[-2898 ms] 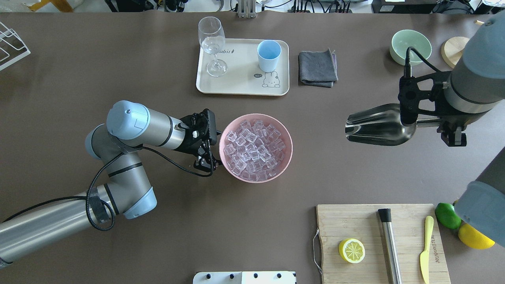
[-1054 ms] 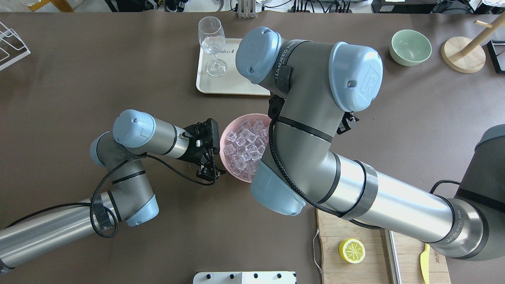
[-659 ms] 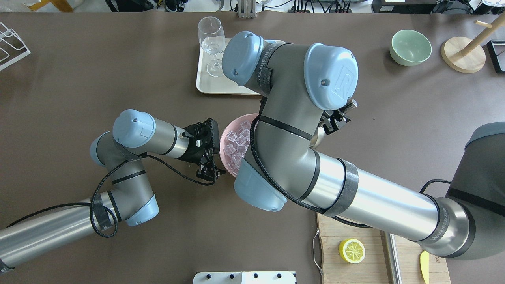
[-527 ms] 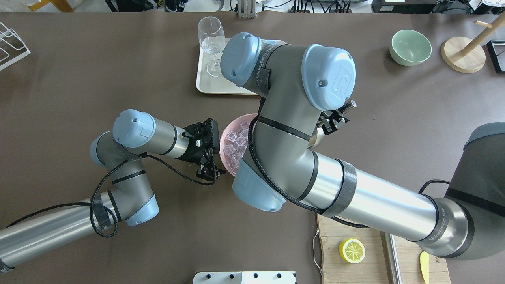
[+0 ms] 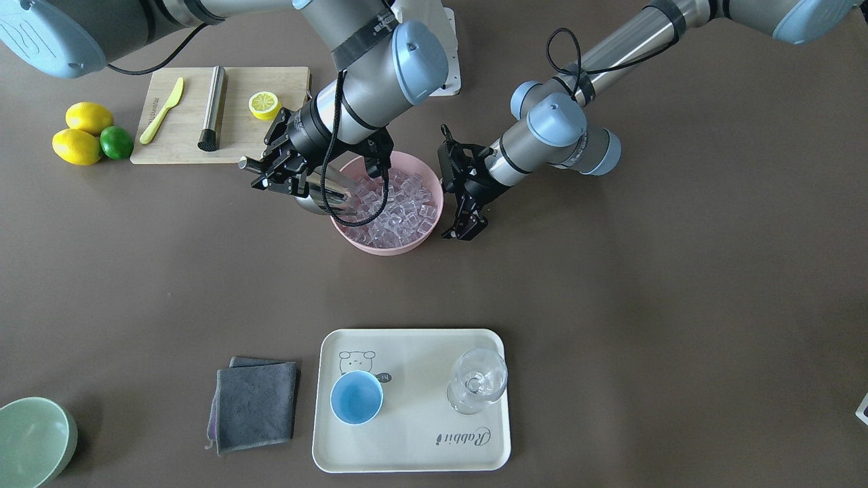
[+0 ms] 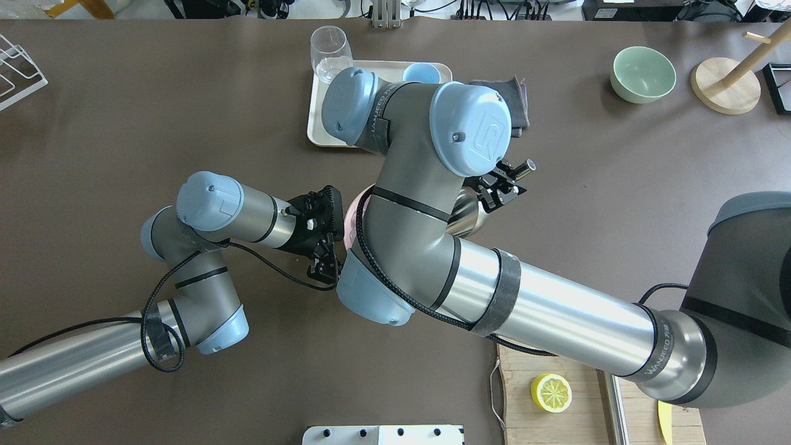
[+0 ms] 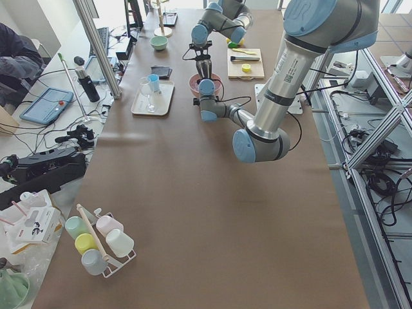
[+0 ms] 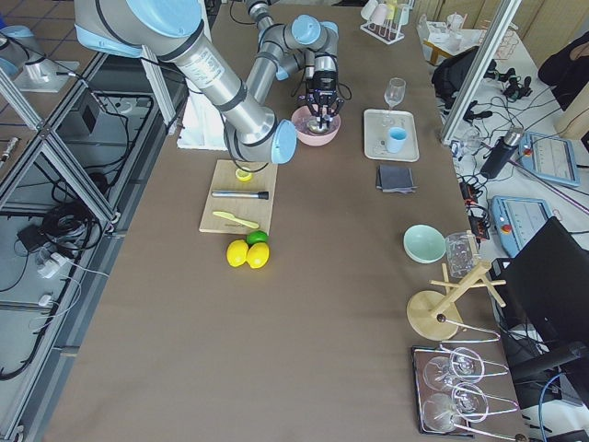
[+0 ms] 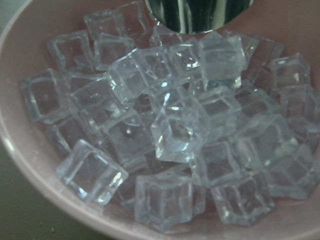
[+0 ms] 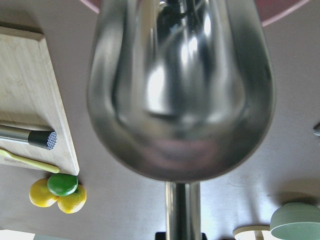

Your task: Put ice in cup with scoop

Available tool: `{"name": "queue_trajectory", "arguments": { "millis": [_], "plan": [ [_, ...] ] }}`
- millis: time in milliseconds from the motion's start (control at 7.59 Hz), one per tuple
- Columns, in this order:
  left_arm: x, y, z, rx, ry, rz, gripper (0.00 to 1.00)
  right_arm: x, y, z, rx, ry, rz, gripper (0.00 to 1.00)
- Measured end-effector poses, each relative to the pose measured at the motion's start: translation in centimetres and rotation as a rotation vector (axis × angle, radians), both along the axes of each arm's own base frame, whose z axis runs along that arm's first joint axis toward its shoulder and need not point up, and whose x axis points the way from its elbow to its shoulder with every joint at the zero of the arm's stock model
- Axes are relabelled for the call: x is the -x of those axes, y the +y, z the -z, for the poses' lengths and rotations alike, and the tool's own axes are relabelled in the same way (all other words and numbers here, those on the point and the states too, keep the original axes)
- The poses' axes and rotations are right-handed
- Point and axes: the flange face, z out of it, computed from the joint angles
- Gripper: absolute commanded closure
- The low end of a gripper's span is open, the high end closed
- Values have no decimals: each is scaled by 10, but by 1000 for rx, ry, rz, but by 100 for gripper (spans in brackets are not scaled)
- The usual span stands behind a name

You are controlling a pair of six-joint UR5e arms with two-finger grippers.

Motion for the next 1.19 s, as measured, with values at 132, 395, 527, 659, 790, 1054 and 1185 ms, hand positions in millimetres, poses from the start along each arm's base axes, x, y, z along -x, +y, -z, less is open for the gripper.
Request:
{"name": "queue_trajectory", "arguments": {
  "millis": [132,395,527,659,790,1054,1185],
  "plan": [
    [0,0,0,0,0,-1,2,8,-5,0,1,2,0,100],
    [3,0,-3,0,0,2,2,27,-16,0,-3,-4,-14,100],
    [6,-1,-5,-2,4,5,2,33,-19,1,-8,-15,-28,100],
    [10,-1,-3,-11,21,10,2,37,-20,0,-11,-28,-39,100],
    [16,-4,0,-24,48,20,2,43,-16,-1,-14,-44,-42,100],
    [25,-8,5,-47,92,35,2,51,-3,-9,-18,-89,-75,100],
    [27,-9,5,-52,101,37,2,50,2,-16,-21,-122,-94,100]
  ]
}}
